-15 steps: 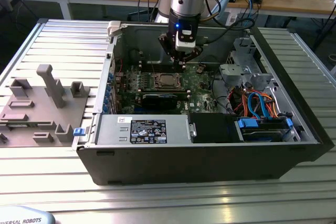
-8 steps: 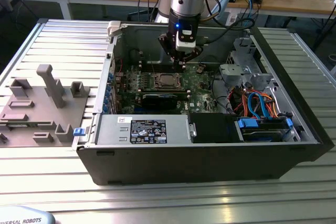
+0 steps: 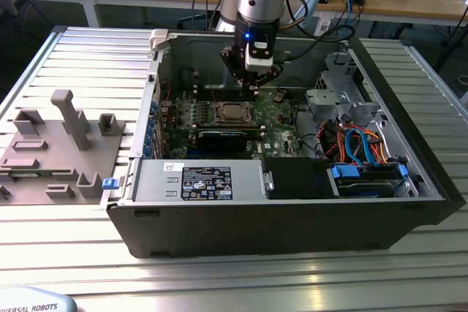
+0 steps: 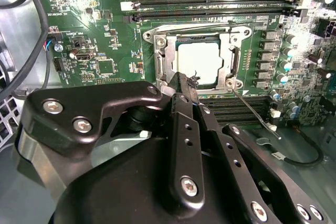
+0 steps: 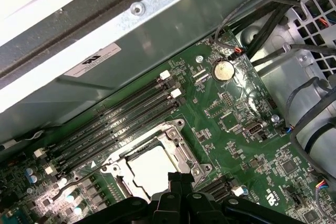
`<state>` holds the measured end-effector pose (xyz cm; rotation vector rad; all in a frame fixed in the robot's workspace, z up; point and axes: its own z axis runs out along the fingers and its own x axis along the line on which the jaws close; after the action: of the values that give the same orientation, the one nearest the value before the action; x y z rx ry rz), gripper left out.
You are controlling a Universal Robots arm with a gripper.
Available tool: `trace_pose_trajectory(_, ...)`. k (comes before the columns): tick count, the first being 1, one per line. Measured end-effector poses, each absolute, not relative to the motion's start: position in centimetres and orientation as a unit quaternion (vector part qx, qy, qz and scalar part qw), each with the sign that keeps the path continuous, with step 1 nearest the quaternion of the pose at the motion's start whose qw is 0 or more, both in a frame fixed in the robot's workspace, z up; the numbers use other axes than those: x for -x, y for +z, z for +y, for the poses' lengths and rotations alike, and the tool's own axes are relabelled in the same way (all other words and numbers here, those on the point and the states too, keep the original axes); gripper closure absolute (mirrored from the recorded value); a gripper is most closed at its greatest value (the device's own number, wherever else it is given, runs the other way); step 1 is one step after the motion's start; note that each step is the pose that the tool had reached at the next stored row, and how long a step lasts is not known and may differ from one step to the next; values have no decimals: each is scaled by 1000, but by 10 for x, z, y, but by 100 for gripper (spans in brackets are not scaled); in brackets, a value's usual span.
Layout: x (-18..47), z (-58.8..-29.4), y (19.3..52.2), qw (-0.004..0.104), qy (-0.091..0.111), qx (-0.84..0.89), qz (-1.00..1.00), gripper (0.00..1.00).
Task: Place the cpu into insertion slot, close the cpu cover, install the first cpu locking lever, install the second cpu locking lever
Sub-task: 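Install the first cpu locking lever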
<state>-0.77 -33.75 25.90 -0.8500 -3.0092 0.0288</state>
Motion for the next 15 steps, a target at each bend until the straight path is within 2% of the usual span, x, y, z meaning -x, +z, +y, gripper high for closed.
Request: trace_pose_trajectory(15, 8, -337, 259, 7, 9, 266, -964, 89)
